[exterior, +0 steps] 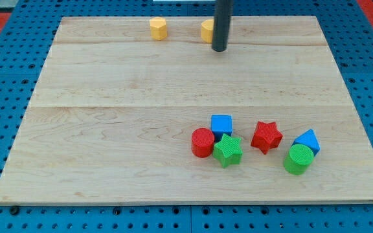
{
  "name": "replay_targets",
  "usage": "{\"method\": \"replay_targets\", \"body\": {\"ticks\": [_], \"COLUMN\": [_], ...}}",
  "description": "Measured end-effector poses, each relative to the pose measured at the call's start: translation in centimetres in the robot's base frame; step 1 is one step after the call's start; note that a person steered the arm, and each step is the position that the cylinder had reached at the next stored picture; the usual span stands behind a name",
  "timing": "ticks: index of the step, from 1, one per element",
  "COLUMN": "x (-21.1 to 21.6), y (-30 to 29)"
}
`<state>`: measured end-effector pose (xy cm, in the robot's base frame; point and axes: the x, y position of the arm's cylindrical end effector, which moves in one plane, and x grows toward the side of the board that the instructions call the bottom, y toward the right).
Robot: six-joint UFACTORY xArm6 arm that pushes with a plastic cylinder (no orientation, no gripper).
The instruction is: Move your arm closer to the blue triangle
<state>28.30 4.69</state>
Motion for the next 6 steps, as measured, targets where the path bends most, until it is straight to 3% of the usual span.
{"method": "replay_targets", "body": {"ticks": [2,3,4,5,6], "x": [-3.1,3.8,12.6,19.2,22.8], "y": [0.2,5.6,14.4,17.2,15.9]}}
